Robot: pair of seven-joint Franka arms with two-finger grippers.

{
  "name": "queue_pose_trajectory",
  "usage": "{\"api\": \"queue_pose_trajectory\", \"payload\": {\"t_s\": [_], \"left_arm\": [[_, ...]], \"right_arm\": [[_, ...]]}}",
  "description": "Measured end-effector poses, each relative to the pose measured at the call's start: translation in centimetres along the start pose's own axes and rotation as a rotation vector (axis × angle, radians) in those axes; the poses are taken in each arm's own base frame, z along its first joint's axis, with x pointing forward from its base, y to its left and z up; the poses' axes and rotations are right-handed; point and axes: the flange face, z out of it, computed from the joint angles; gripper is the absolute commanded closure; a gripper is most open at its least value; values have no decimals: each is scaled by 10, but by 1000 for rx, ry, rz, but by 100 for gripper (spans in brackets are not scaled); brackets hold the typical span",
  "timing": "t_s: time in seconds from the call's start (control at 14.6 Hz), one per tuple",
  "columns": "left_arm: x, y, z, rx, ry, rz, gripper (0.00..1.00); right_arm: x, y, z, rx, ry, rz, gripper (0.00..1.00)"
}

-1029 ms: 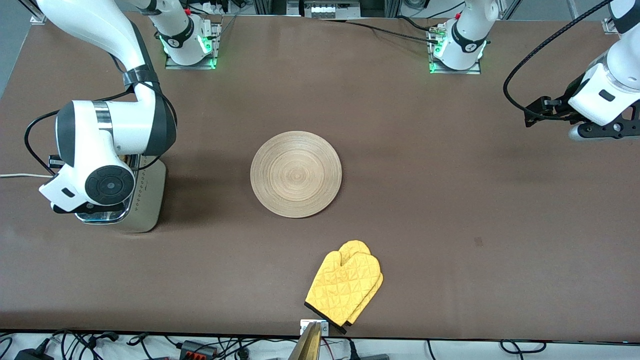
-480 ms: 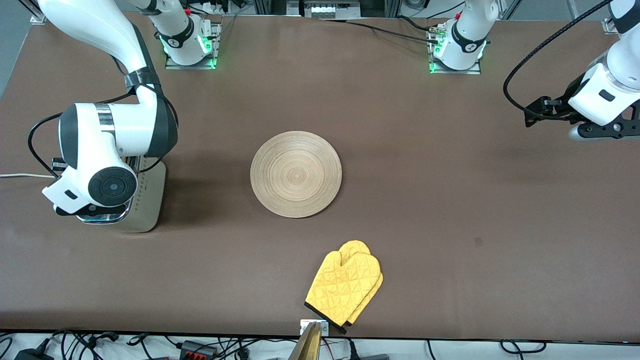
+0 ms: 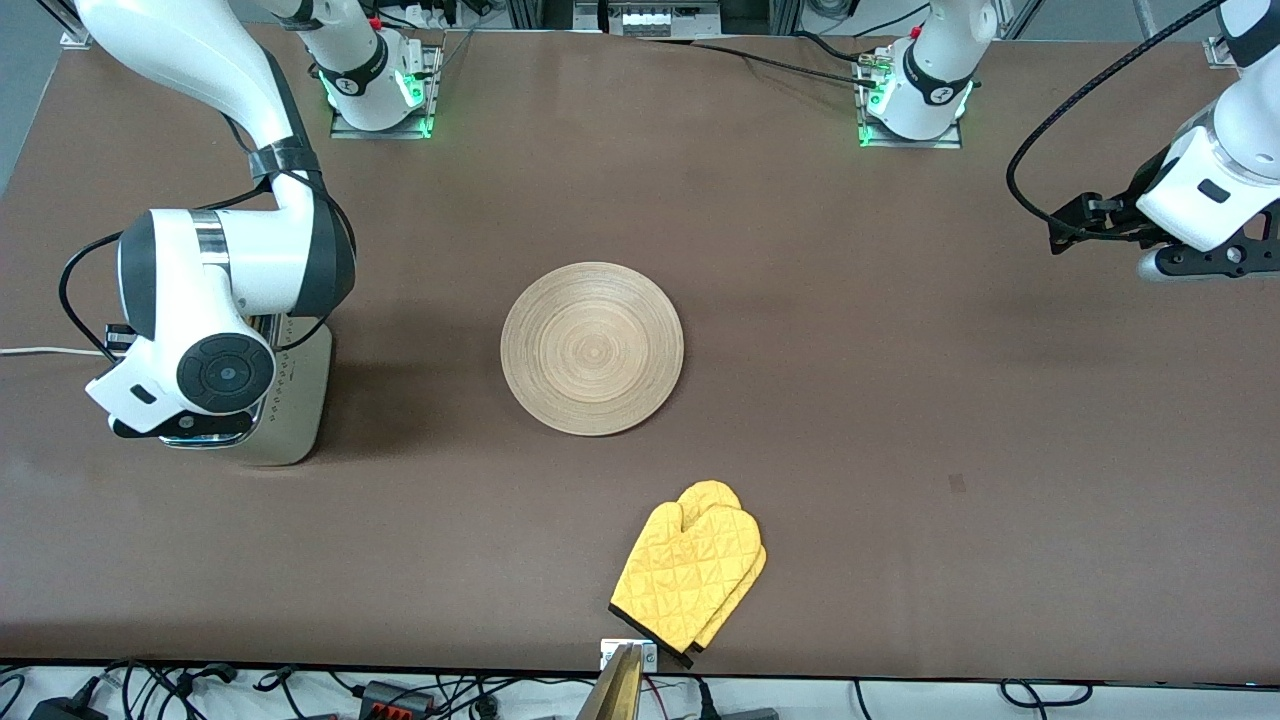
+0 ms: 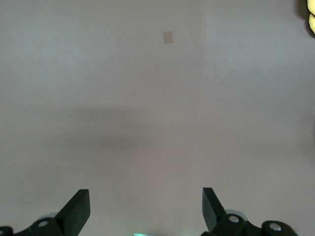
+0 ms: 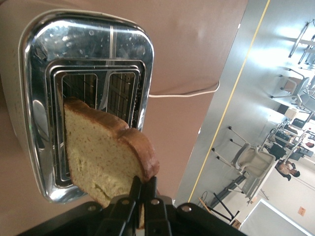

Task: Move plate and put bread in toaster
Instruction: 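Lower the bread slice into the toaster slot with the right gripper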

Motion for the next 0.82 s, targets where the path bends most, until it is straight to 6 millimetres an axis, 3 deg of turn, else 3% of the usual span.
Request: {"api": "queue_pose_trajectory", "payload": {"t_s": [0.82], "left_arm": [[0, 0, 0, 0, 0, 0, 0]], "right_arm": [[2, 6, -8, 9, 34, 40, 100]]}}
